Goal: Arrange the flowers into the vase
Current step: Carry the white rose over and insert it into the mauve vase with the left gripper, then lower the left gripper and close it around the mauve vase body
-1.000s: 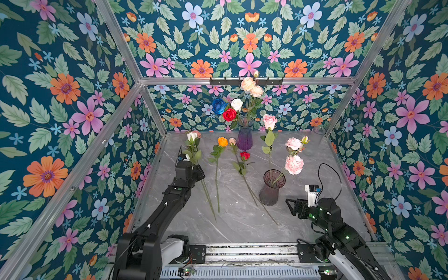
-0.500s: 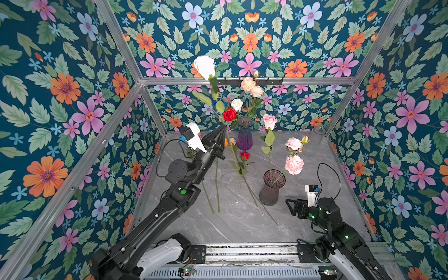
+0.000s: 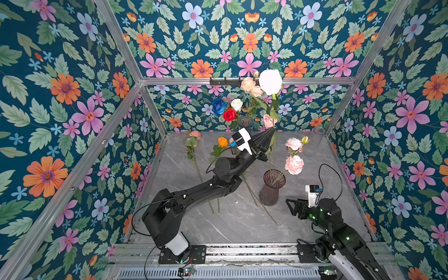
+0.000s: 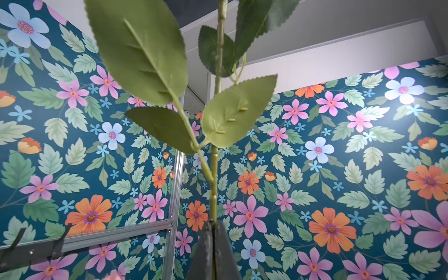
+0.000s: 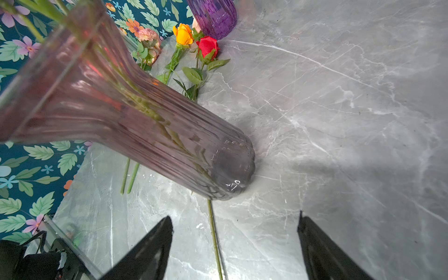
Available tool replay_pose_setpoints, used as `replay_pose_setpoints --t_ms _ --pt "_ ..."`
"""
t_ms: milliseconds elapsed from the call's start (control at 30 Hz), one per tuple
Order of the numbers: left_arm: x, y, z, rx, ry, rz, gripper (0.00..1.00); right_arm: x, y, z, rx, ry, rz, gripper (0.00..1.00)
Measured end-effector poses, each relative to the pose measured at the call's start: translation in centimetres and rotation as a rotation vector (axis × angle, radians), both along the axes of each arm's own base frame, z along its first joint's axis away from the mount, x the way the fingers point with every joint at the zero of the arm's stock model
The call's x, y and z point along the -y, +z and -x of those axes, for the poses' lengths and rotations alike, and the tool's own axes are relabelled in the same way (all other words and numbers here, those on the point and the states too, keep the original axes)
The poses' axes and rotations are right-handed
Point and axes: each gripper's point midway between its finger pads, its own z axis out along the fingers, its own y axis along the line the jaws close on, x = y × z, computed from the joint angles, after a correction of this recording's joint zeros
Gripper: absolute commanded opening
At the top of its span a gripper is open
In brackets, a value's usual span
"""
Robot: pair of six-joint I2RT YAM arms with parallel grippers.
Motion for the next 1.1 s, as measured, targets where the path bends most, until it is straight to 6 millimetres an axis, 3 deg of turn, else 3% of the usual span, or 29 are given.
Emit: replay_pose_setpoints --t_ms 133,267,300,367,467,600,733,900,1100 --pt "0.3 -2.5 -0.3 -0.054 0.002 -0.011 0.00 0.0 0.0 0.0 0.000 0.000 0.000 0.82" --pt "1.6 -6.5 1.0 -0.130 -0.040 -0.078 0.00 0.0 0.0 0.0 0.000 0.000 0.000 0.82" --pt "2.0 -7.7 1.2 -0.161 -0.044 -0.109 0.06 0.0 0.0 0.0 -0.001 0.000 0.000 0.82" --pt "3.0 -9.4 1.3 -0.218 -0.052 -0.176 0.41 0.0 -0.1 0.0 -0.003 0.000 0.001 0.83" --pt "3.9 -12.7 0.8 -0.348 -0.022 -0.304 0.59 0.0 -0.2 0.0 -0.005 0.000 0.003 0.83" --pt "2.3 -16.9 0.4 -0.515 0.072 -0.450 0.61 0.0 0.1 0.1 -0.006 0.000 0.003 0.84" --pt "-1.9 -18.6 0.5 -0.634 0.193 -0.491 0.60 0.0 1.2 0.2 0.007 0.002 -0.004 0.84" --pt "-6.7 -22.1 1.5 -0.742 0.278 -0.516 0.49 -0.5 4.5 0.3 0.055 0.023 -0.056 0.84" --pt "-7.4 -28.9 2.7 -0.855 0.267 -0.625 0.52 -1.4 7.4 0.4 0.074 0.069 -0.092 0.84"
